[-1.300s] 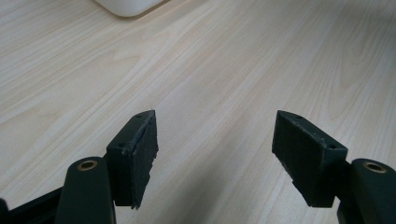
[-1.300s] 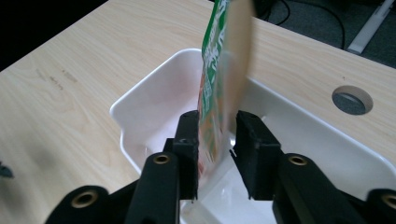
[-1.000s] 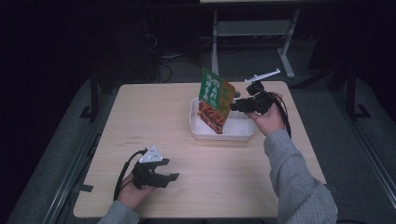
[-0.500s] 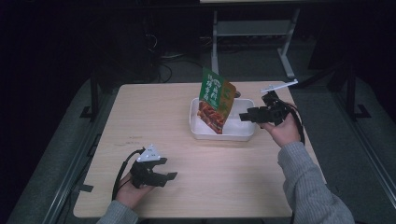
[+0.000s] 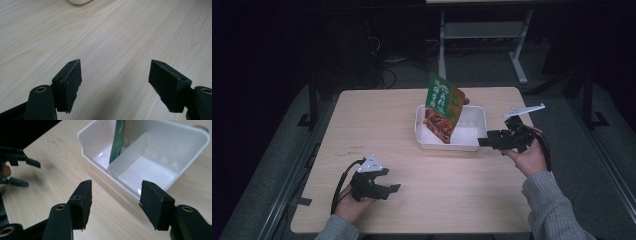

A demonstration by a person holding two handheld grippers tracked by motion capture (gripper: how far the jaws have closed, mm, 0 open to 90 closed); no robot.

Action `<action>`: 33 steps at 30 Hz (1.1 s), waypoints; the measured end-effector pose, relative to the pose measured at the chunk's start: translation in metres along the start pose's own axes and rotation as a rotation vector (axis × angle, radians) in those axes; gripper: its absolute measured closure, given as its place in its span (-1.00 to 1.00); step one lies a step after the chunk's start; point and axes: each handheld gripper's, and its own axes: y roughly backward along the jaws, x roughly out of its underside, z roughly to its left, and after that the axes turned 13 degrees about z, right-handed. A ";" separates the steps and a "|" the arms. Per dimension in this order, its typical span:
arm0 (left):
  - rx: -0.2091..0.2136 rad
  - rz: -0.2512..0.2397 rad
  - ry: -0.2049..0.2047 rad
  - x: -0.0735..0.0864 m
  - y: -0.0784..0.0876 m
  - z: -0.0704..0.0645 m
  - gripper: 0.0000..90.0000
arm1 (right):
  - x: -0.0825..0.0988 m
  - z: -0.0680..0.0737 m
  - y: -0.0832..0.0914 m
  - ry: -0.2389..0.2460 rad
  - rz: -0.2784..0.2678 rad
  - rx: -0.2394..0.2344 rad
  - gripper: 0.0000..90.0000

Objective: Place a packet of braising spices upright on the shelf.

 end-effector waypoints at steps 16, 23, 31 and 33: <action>-0.007 0.003 0.007 0.000 0.000 0.001 -0.45 | 0.070 -0.013 -0.007 -0.064 -0.011 -0.042 -0.13; -0.006 0.002 0.021 0.002 0.000 0.005 -0.46 | 0.099 -0.011 -0.011 -0.090 -0.010 -0.045 -0.17; 0.002 0.004 0.025 0.000 -0.002 0.005 -0.46 | 0.132 -0.003 -0.017 -0.105 -0.004 -0.045 -0.22; 0.005 0.003 0.029 0.000 -0.003 0.006 -0.47 | 0.137 0.000 -0.017 -0.096 -0.004 -0.044 -0.23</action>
